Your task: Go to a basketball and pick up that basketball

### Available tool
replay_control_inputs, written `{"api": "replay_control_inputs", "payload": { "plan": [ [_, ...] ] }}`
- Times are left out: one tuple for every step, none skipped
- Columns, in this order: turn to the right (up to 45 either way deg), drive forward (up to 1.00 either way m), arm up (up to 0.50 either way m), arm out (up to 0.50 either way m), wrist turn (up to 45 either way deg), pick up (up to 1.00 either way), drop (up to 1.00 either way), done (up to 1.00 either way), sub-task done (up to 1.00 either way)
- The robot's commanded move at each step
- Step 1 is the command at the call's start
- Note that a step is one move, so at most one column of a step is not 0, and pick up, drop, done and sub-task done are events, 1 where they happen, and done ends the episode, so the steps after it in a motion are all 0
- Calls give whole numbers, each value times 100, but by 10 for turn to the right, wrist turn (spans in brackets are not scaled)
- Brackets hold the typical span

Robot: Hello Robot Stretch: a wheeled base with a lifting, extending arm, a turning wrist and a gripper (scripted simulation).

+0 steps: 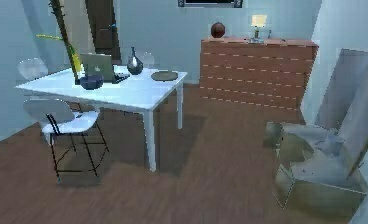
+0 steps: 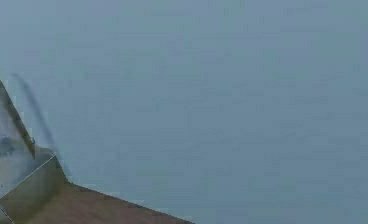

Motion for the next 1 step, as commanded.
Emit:
{"api": "replay_control_inputs", "payload": {
  "plan": [
    [0, 90, 0, 0, 0, 0, 0, 0, 0]
  ]
}}
